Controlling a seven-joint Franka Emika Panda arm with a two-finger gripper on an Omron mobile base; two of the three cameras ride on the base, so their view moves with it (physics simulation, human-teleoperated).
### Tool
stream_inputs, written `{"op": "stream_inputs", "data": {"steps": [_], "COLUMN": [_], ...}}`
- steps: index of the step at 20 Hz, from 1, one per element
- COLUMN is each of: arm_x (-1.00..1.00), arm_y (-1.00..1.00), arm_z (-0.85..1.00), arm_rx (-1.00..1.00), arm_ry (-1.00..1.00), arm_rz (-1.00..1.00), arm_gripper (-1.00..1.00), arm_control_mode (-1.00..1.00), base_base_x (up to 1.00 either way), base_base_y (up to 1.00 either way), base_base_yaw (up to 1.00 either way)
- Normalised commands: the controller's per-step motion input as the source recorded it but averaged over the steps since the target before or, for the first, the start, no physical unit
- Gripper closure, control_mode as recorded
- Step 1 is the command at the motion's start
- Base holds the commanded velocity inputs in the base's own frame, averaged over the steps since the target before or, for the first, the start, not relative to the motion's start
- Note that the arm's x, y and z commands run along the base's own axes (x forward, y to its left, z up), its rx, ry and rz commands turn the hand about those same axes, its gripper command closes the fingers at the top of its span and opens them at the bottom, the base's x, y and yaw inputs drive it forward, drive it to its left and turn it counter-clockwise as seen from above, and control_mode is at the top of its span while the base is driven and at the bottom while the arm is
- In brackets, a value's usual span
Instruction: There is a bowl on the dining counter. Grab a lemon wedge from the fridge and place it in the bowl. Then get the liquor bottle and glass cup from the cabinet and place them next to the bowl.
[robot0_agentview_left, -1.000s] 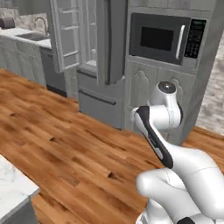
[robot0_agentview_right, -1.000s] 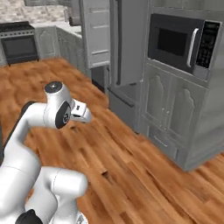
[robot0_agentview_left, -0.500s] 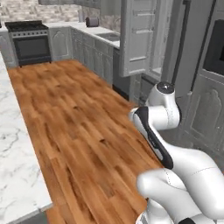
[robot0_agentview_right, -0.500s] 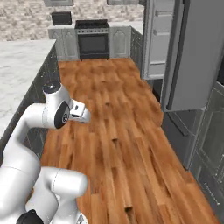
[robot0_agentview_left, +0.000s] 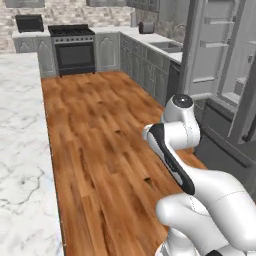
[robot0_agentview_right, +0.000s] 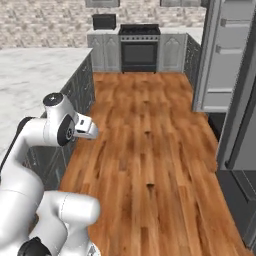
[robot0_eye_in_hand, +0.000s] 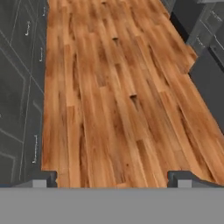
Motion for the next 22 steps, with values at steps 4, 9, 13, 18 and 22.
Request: {"op": "stream_inputs", "data": {"steps": [4,9,13,18,22], "arm_x": [0.00,0.00,0.00,0.00,0.00], "arm_y": [0.00,0.00,0.00,0.00,0.00], "arm_z": [0.00,0.00,0.00,0.00,0.00], "arm_rx": [0.00,0.00,0.00,0.00,0.00], "arm_ry": [0.00,0.00,0.00,0.00,0.00], "arm_rz": [0.00,0.00,0.00,0.00,0.00], "arm_gripper": [-1.00,-1.00,-1.00,-1.00,-1.00], "arm_control_mode": [1.00,1.00,1.00,1.00,1.00], "base_base_x": [1.00,1.00,1.00,1.00,1.00], "base_base_y": [-0.35,-0.49,-0.64,-0.49,-0.10], "base_base_yaw": [0.16,0.08,0.03,0.01,0.00]}}
